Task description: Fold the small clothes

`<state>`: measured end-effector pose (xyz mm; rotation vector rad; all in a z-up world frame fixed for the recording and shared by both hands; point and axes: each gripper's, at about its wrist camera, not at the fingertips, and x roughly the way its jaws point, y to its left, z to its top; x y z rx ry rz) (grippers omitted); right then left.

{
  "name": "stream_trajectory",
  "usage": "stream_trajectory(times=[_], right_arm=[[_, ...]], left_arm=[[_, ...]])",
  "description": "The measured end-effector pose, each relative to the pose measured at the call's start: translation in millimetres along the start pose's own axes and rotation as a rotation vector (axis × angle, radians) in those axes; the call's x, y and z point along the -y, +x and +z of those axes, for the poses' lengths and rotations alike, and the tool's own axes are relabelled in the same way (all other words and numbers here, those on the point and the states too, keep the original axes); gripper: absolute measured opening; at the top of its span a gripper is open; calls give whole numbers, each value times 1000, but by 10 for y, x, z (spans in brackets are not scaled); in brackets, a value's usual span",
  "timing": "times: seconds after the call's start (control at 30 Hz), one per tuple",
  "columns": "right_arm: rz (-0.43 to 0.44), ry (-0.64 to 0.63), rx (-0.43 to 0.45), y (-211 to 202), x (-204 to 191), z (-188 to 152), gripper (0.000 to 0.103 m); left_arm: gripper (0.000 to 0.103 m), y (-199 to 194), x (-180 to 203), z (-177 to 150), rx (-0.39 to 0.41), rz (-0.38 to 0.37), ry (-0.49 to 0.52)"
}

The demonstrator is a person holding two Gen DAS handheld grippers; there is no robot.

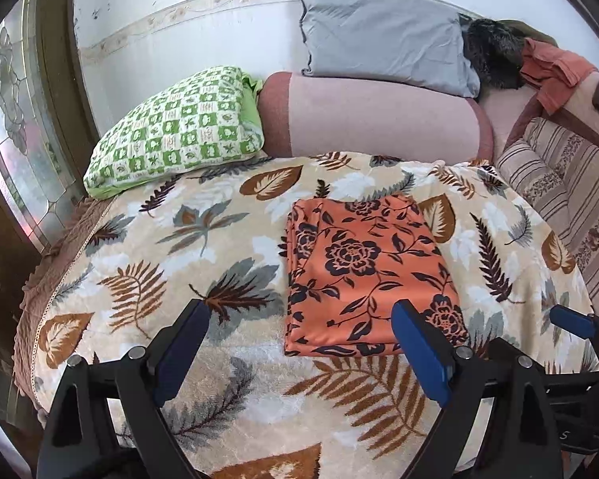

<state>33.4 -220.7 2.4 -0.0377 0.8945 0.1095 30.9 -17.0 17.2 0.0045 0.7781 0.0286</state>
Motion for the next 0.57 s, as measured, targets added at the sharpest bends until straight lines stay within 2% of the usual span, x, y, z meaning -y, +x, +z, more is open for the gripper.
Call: stream_trajectory(times=[0.1, 0.23, 0.37, 0.57], right_arm=[[-3, -5, 4, -13, -6, 8, 97], [-11, -18, 8, -22, -8, 32, 97], [-9, -18, 12, -14, 2, 60, 97], [-11, -13, 6, 38, 4, 90, 97]], left_arm=[[93, -11, 17, 9, -6, -12, -4], [101, -5, 13, 21, -7, -33, -17], [102, 16, -6, 41, -4, -61, -34], [102, 102, 15, 76, -8, -39, -23]])
